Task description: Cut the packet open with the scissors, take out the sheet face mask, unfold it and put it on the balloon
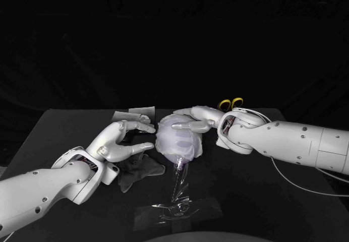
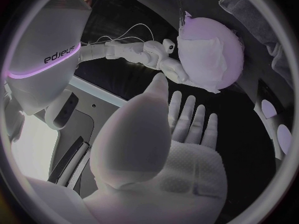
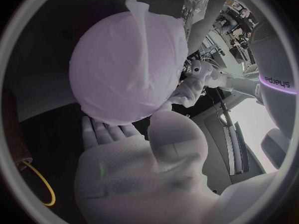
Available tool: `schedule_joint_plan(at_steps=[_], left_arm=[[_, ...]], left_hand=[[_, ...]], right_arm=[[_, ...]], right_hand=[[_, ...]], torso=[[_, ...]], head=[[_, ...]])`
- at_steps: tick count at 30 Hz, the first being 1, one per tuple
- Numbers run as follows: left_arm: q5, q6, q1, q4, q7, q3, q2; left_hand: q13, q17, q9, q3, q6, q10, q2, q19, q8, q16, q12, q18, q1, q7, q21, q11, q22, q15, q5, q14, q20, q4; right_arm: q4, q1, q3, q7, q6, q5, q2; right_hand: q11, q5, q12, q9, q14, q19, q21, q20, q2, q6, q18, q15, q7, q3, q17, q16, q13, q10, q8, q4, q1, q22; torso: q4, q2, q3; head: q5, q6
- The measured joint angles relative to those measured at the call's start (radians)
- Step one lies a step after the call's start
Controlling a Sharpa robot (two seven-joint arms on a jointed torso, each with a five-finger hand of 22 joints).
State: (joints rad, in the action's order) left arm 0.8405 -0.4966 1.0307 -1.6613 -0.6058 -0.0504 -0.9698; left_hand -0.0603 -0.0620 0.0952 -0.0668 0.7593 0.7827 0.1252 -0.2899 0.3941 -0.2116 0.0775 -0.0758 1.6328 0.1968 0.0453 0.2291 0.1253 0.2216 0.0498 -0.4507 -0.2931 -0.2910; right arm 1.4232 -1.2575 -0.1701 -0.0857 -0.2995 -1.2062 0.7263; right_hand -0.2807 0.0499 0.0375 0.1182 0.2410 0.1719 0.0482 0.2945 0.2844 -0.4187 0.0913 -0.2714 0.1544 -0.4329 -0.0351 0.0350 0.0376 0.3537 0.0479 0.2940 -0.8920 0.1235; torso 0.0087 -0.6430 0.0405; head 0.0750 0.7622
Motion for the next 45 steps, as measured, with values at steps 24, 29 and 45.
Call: schedule_joint_plan(at_steps=[24,29,45], left_arm=[[-0.321,0.046,0.002,0.041,0.008,0.000,0.019],[-0.467,0.072,0.010,0.057,0.008,0.000,0.024],[-0.727,0.134,0.028,0.101,0.004,0.002,0.039]], left_hand=[[0.001,-0.005,0.000,-0.014,0.000,-0.017,-0.008,-0.069,-0.015,-0.001,-0.012,0.000,0.008,0.000,0.017,0.007,0.014,0.005,0.000,-0.048,0.000,0.003],[-0.006,-0.024,0.000,-0.017,0.012,0.080,-0.022,-0.189,-0.019,-0.047,-0.005,0.000,0.003,0.001,0.051,0.000,0.049,-0.007,0.000,-0.165,0.002,0.006],[-0.006,-0.051,0.001,-0.017,0.037,0.147,-0.040,-0.350,-0.030,-0.097,0.007,-0.023,-0.005,0.005,0.094,-0.022,0.084,-0.037,0.000,-0.309,0.003,0.006]], right_arm=[[0.121,0.001,-0.001,-0.205,-0.182,0.483,0.101],[0.168,0.002,-0.002,-0.266,-0.205,0.597,0.148],[0.289,0.070,-0.009,-0.396,-0.249,0.769,0.290]], right_hand=[[0.004,0.000,0.005,0.003,0.015,0.013,0.010,-0.001,0.004,-0.028,0.000,-0.003,0.001,-0.002,-0.002,0.000,0.004,0.054,0.006,-0.015,-0.125,0.003],[0.014,0.004,0.032,0.029,0.206,0.070,0.035,0.002,0.006,-0.161,0.000,0.016,0.011,0.048,-0.033,0.050,0.018,0.224,0.044,-0.052,-0.284,0.032],[0.054,0.004,0.057,0.069,0.584,0.312,0.132,-0.002,-0.023,-0.438,0.047,0.069,0.065,0.031,-0.081,0.154,0.028,0.569,0.107,-0.154,-0.524,0.114]], torso=[[-0.0012,0.000,-0.0004],[-0.0007,0.000,0.0004],[-0.0012,0.002,-0.0004]], head=[[0.009,0.001],[0.013,0.001],[0.021,-0.006]])
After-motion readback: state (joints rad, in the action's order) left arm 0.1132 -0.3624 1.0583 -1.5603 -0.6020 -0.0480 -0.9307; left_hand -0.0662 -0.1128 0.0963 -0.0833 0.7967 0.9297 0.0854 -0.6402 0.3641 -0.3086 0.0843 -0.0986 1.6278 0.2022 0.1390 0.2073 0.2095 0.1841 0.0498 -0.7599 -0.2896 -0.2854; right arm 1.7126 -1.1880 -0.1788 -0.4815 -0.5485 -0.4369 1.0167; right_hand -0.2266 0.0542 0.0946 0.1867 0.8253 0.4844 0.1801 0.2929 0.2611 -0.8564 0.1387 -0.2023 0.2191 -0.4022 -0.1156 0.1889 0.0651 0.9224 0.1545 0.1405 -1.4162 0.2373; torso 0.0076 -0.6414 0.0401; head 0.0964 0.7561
